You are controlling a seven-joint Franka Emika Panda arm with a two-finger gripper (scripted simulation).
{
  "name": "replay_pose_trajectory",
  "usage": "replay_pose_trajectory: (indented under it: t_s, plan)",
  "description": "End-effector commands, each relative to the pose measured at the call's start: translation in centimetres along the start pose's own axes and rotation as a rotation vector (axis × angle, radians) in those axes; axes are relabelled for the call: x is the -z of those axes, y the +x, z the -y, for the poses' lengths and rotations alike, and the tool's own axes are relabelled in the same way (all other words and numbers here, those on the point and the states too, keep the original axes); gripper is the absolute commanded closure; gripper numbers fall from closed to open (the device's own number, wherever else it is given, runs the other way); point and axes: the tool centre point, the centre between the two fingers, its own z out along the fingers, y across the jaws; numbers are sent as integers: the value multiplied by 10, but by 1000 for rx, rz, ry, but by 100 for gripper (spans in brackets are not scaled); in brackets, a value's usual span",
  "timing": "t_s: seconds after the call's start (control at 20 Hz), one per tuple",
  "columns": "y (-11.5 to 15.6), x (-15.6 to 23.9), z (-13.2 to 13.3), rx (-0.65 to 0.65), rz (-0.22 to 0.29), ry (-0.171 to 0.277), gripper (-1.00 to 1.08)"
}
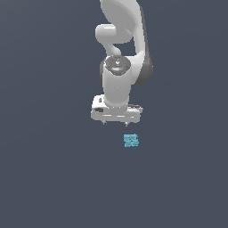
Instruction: Pick up the object and move it to a goal position.
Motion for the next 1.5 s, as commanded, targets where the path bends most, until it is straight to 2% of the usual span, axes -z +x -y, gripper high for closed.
replay_pose_trajectory:
  t_s: [0.0,1.45]
  plan:
    - [1,-3,3,-52,0,2,-92]
    - [13,-41,48,-786,3,18,-92]
